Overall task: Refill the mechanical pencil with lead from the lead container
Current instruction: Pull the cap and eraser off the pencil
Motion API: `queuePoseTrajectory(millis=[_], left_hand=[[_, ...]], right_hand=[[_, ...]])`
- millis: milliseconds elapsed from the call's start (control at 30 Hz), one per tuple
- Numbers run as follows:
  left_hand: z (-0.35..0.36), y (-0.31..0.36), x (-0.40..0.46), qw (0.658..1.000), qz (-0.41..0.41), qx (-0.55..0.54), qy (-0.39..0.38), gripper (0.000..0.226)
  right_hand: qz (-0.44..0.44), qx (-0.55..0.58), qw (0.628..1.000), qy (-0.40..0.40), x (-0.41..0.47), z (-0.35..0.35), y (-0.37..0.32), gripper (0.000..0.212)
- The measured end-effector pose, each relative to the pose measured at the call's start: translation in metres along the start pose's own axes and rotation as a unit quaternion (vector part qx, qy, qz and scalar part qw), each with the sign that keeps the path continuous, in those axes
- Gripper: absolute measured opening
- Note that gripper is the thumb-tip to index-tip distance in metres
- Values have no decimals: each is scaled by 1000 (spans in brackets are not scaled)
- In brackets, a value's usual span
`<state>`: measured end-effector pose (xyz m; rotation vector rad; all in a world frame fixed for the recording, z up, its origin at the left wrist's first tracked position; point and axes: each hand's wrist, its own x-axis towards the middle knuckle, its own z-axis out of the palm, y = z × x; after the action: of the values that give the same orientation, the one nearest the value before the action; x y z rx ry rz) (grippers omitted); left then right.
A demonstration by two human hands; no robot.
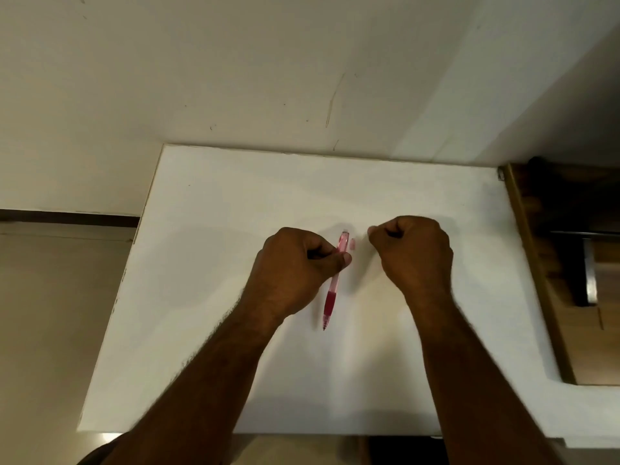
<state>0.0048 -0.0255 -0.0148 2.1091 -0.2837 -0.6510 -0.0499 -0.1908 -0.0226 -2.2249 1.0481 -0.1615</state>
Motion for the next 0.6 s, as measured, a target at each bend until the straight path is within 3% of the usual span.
queuePoseTrajectory(millis=[200,367,467,533,600], left_hand=[[-2,-3,0,1000,-17,-9,0,28],[-4,-3,1,999,-32,-15,5,27],[-4,-2,2,999,-32,-24,9,28],[-2,-3,3,999,-27,-38,11,25],[-1,-2,3,998,-25,-52,14,23]], right_hand=[[-19,-116,993,12,-3,13,2,26],[-3,-16,1000,17,-5,-10,-3,25],[39,157,980,-119,-19,-25,-11,10],[50,168,958,-229,-31,-24,-15,6],[57,145,951,-267,-39,-18,-18,10]])
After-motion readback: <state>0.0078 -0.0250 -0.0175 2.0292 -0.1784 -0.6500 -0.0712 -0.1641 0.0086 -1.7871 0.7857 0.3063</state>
